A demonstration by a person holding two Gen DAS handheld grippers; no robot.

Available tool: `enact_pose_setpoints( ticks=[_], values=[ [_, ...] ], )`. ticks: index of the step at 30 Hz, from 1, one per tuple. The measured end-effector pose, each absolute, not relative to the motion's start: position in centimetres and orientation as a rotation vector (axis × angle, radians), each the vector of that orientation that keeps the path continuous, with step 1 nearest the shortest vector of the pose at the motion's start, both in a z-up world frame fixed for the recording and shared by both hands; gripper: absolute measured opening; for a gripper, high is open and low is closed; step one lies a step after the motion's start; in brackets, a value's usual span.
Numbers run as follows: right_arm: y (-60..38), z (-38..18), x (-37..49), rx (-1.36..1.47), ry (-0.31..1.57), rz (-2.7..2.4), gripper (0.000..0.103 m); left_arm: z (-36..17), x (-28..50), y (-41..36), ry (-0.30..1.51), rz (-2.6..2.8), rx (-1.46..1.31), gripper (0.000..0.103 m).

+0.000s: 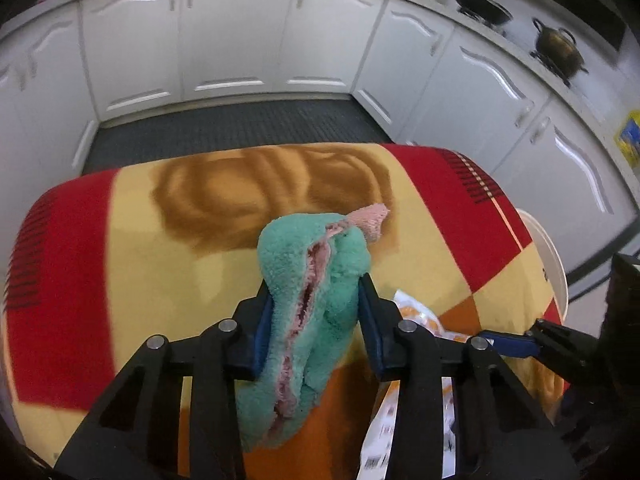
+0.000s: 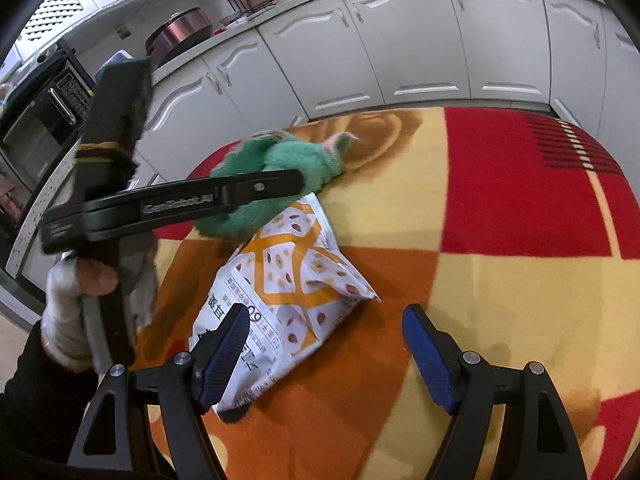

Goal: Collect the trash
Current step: 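Grasp the green towel with the left tool while the right tool grasps the white-orange snack bag, then carry the green towel and white-orange bag over the cream bin with both tools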

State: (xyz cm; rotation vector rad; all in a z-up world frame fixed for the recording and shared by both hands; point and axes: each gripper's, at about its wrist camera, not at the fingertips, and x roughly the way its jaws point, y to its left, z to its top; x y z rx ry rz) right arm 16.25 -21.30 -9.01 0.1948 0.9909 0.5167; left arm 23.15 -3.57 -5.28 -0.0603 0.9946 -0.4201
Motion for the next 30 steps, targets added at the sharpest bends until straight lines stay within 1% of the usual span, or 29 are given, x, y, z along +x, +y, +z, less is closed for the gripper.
enact_pose_setpoints(
  ticks=[3, 4, 5, 6, 7, 9, 13, 18, 30],
  values=[
    [-20.8, -9.3, 16.9, 0.214, 0.971, 0.529, 0.076, -4.8, 21.8, -1.6, 0.986, -0.394, -0.116, 0.035],
    [-20.5, -9.4, 17.1, 0.215, 0.964, 0.530, 0.072, -4.7, 21.2, -1.0, 0.981, -0.386, -0.127, 0.035],
    [-20.2, -9.6, 17.4, 0.213, 0.958, 0.528, 0.064, -4.4, 20.5, -0.5, 0.975, -0.384, -0.138, 0.035],
    [-20.1, -9.7, 17.6, 0.213, 0.957, 0.529, 0.048, -4.2, 19.9, -0.1, 0.970, -0.380, -0.145, 0.035],
    [-19.9, -9.6, 17.8, 0.217, 0.955, 0.533, 0.041, -4.1, 19.2, 0.2, 0.963, -0.375, -0.151, 0.035],
    [-19.8, -9.4, 17.6, 0.219, 0.950, 0.551, 0.032, -3.7, 18.1, 0.6, 0.949, -0.367, -0.163, 0.035],
    [-19.8, -8.5, 16.6, 0.188, 0.926, 0.570, 0.028, -3.4, 16.2, 0.9, 0.927, -0.347, -0.194, 0.035],
    [-21.5, -7.0, 14.5, 0.170, 0.885, 0.562, 0.028, -3.4, 14.7, 0.6, 0.923, -0.331, -0.218, 0.035],
    [-27.7, -4.7, 11.3, 0.201, 0.820, 0.471, 0.028, -2.5, 12.0, -4.7, 0.899, -0.363, -0.159, 0.035]
  ],
)
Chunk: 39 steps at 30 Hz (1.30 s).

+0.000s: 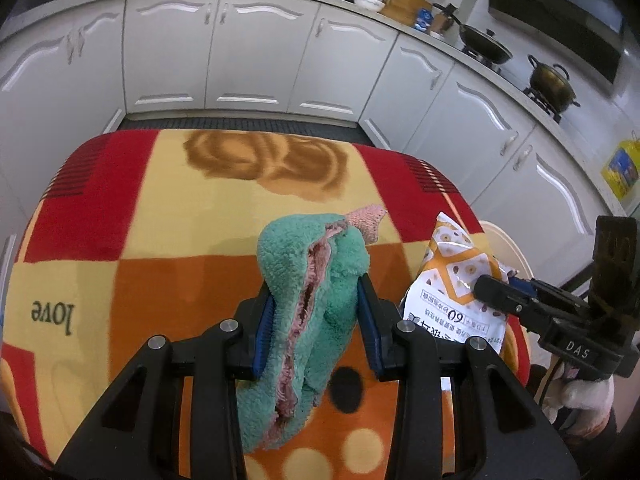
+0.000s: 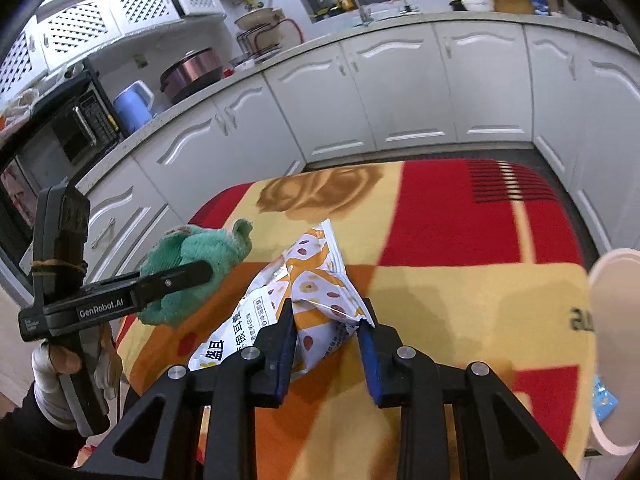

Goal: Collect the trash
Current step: 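Carry the green towel and white-orange bag over the cream bin with both tools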

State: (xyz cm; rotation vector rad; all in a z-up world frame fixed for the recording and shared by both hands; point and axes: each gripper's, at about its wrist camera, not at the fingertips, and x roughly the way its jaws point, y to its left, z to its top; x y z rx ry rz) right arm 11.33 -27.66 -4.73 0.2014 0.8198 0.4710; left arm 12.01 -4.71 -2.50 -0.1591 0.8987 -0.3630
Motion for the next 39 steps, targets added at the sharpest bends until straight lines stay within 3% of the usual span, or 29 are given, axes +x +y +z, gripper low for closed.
enact_pose_setpoints(
  ticks=[39],
  values=[
    [-50.1, -4.8, 4.6, 0.375, 0.739, 0.050, 0.028, -2.5, 12.7, -28.5, 0.972, -0.675, 0.016, 0.035]
  ],
)
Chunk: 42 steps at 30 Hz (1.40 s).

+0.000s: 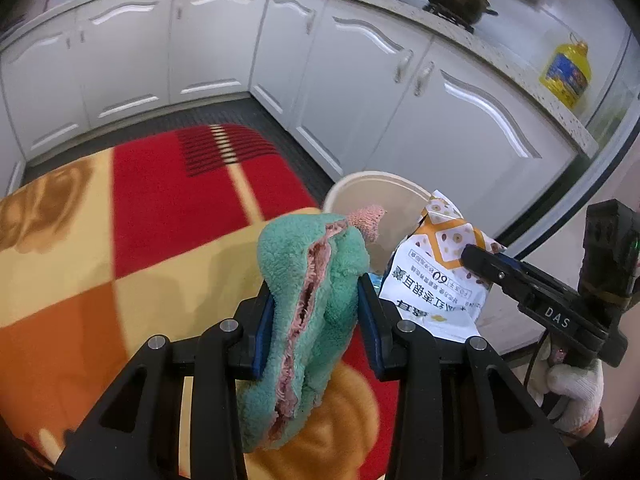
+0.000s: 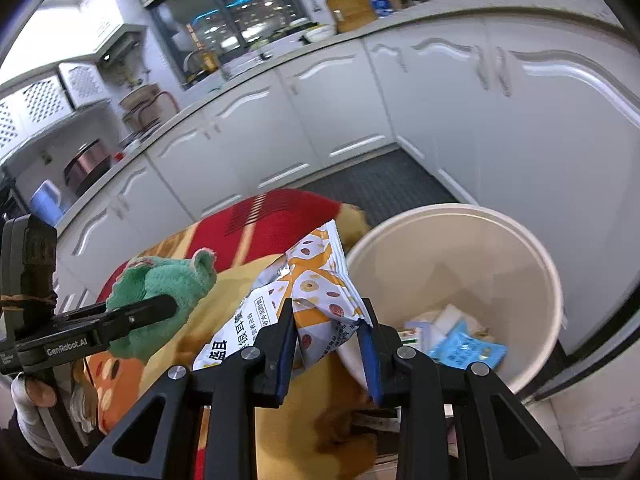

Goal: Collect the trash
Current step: 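Carry the green towel and white-orange bag over the cream bin with both tools, then open both tools to drop the towel and bag into the bin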

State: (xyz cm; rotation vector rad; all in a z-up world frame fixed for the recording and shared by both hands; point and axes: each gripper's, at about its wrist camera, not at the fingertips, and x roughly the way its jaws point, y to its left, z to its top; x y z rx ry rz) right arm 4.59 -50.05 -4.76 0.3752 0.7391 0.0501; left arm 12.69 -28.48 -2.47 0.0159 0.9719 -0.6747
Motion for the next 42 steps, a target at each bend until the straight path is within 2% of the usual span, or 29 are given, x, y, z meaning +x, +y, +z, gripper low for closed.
enact_pose_setpoints(
  ticks=[25, 31, 36, 42],
  values=[
    [-58.7, -10.2, 4.0, 0.439, 0.818, -0.207, 0.028, -6.2, 15.9, -41.1, 1.067, -0.785, 0.053, 0.036],
    [-58.9, -10.9, 4.4, 0.441, 0.845, -0.226, 0.028, -7.1, 16.3, -41.8, 1.080, -0.780, 0.060, 0.040],
    [-59.4, -11.2, 4.6, 0.453, 0.855, -0.238, 0.041, -7.5, 16.4, -41.7, 1.081, -0.780, 0.060, 0.046],
    [-59.1, -11.2, 4.2, 0.460, 0.857, -0.235, 0.045, -7.1, 16.1, -41.1, 1.042, -0.764, 0.059, 0.058]
  ],
)
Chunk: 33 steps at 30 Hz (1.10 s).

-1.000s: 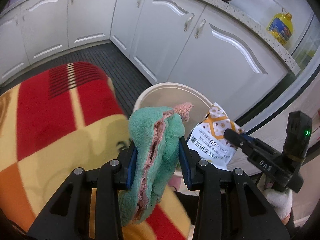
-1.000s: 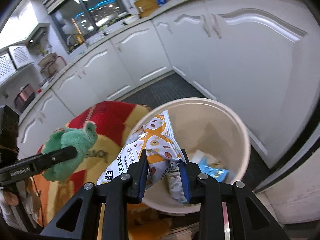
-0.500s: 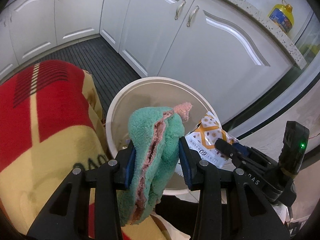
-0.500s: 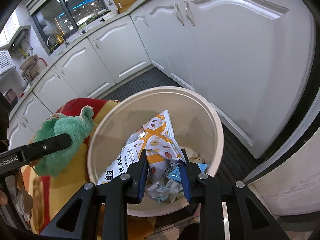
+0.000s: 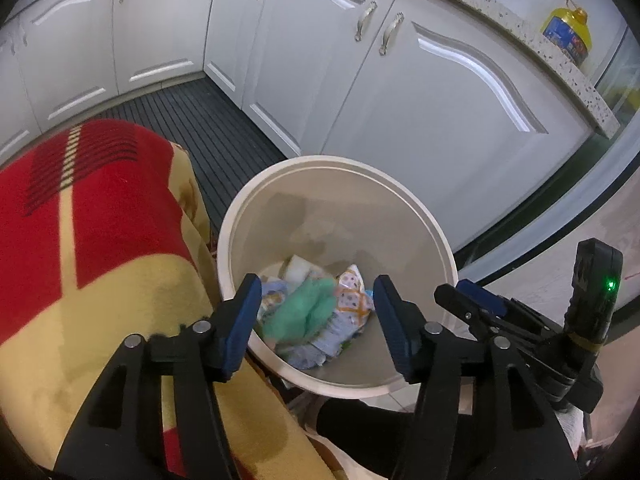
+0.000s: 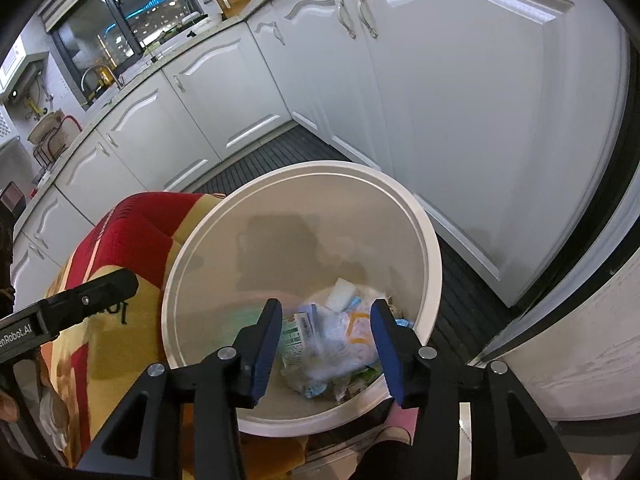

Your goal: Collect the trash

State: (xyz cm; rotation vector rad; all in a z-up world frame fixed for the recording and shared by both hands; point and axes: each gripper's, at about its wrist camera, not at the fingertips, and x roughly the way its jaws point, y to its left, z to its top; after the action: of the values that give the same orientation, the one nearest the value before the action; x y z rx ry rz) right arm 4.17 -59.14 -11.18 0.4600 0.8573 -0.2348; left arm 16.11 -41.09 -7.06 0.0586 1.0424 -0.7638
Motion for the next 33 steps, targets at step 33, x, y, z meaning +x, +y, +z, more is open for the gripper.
enact_pose_setpoints(
  ticks=[33],
  values=[
    [-49.3, 0.1, -2.1, 0.233, 0.577, -0.258, 0.072, 3.1, 6.1, -30.7, 0.597, -0.576, 0.049, 0.065]
  ],
)
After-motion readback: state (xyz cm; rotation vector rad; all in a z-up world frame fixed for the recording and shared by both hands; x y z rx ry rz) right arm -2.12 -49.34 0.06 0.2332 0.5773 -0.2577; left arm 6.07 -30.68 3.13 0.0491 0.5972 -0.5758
